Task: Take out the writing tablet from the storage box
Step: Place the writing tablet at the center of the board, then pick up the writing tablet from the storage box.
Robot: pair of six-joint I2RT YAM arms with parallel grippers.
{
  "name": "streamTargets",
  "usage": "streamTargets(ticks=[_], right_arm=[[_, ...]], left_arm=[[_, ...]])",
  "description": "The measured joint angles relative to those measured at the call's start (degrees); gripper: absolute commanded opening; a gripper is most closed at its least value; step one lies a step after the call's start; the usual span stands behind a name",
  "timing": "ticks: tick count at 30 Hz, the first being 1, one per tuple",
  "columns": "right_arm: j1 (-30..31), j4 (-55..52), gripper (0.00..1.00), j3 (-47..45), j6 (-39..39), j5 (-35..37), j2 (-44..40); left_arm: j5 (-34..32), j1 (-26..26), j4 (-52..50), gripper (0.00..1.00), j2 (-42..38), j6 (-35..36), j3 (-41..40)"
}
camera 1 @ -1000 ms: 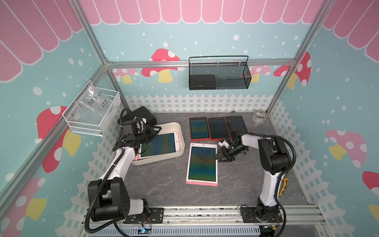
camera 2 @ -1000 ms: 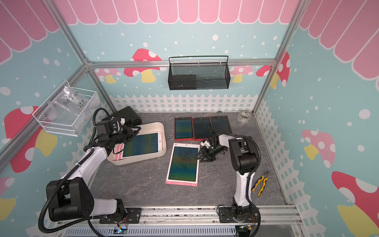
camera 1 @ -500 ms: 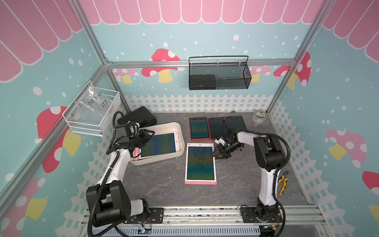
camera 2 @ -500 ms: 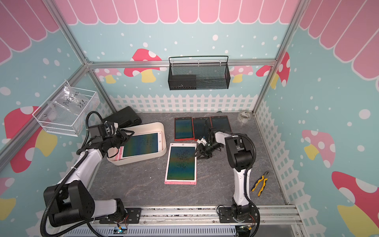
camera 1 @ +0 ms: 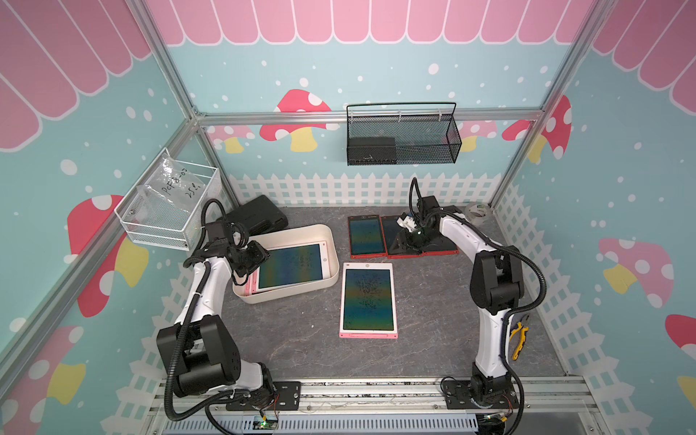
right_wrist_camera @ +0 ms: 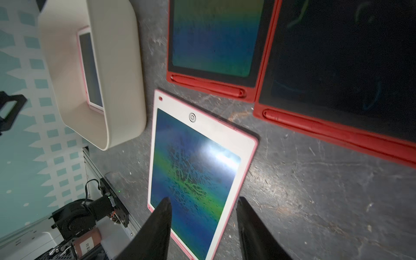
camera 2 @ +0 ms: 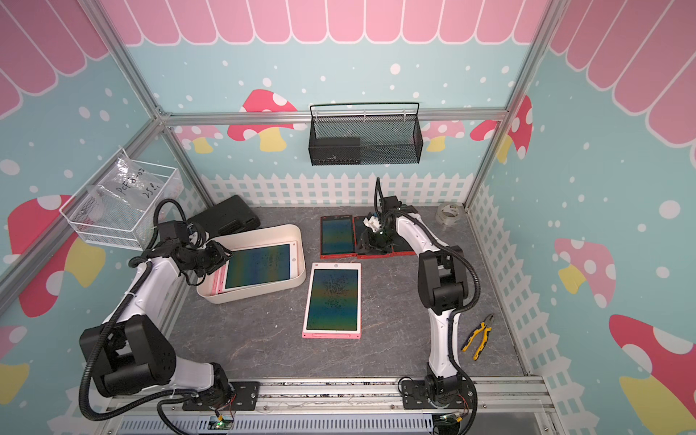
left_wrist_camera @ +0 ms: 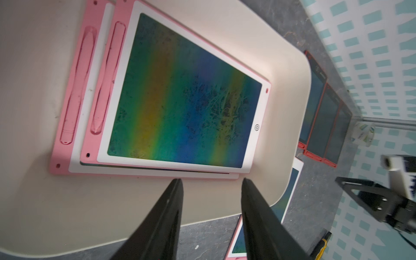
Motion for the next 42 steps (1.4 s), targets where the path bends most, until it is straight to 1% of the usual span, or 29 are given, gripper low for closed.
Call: streamTargets(ticks=[3,8,12,16,19,22,27,34,42], right_arm=[[1.33,0.13,0.50,5.46,0.61,-0.44,2.93],[4.94,0.00,0.51,15.19,1.60,-2.45,10.95],[8.04,-0.81,0.54,23.28,2.47,-4.72,16.98],[10.45,-1.49,0.56,29.22,2.69,-6.78,20.44],[11.45,-1.55,0.57,30.14,2.84,-8.24,20.96],[11.82,-1.51,0.57,30.16,3.19,-9.62,21.22],[11.93,-0.94,0.58,30.25,4.24,-11.58,22.27],[12.20,-0.24,0.58,30.91,4.81,-14.49,24.15],[12.24,-0.33,0.58,33.24,5.18,-15.74,26.32]], left_arm=[[-2.49,-0.02,-2.23,0.46,0.42,2.10,0.00],[-7.26,-0.87,-4.61,0.46,1.36,5.01,0.35],[-10.29,-2.38,-5.46,0.46,5.03,6.16,0.59],[-15.61,-5.22,-5.92,0.47,9.38,7.61,0.98],[-18.21,-7.37,-6.25,0.47,12.22,8.39,2.16],[-20.81,-7.48,-6.27,0.48,14.88,8.87,4.02],[-23.45,-6.27,-5.62,0.50,18.62,9.40,6.69],[-24.81,-2.80,-4.74,0.51,22.45,11.47,9.88],[-25.81,-2.43,-3.63,0.51,25.14,12.81,10.54]])
